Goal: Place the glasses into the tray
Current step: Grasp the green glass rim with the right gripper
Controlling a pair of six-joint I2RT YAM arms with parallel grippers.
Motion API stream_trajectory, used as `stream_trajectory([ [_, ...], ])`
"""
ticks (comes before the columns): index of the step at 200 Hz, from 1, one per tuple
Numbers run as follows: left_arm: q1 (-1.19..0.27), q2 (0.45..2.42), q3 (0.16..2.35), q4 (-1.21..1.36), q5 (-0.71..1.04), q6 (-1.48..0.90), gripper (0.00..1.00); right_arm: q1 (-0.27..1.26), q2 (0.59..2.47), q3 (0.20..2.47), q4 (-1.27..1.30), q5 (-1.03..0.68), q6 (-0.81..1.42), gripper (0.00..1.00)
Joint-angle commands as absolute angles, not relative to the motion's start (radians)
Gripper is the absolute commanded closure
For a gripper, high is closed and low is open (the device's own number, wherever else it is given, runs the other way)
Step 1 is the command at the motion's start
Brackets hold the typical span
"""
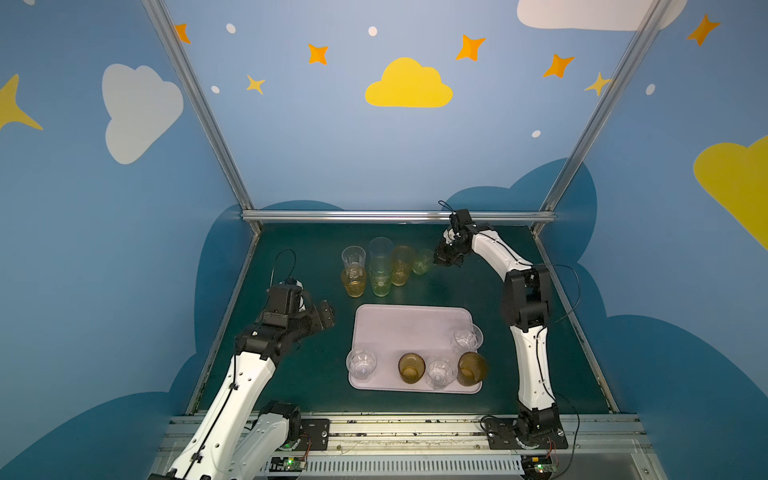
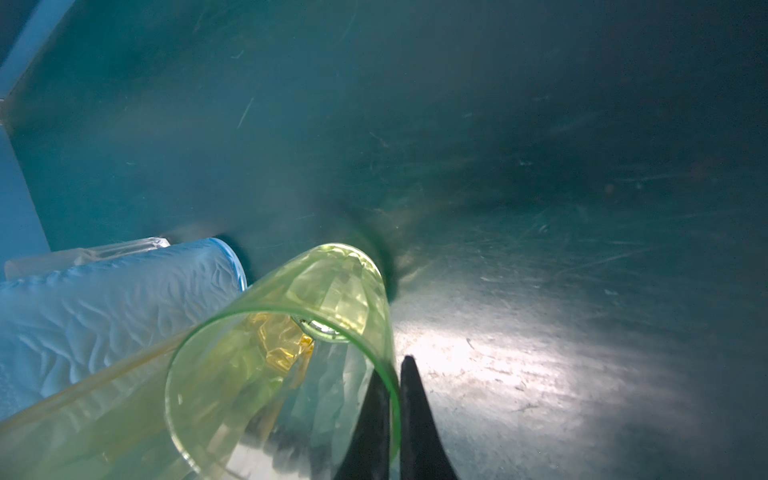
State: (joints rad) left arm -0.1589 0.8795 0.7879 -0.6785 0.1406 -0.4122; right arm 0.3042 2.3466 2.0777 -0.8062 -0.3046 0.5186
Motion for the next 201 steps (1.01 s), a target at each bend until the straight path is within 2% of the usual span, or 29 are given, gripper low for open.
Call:
stream_trajectory([
  [1, -0.153, 0.859, 0.778, -0.695, 0.126, -0.411, 0.00, 0.298, 2.329, 2.086, -0.827, -0.293, 0.520, 0.97],
  [35, -0.153, 0.850, 0.776, -0.696, 0.121, -0.413, 0.00, 0.290, 2.312, 2.072, -0.828, -0.277, 0.523, 1.00],
  [201, -0.103, 0.834, 0.768, -0.685, 0.164, -0.416, 0.00, 0.280, 2.079, 1.871, -0.746, -0.247, 0.534, 1.00],
])
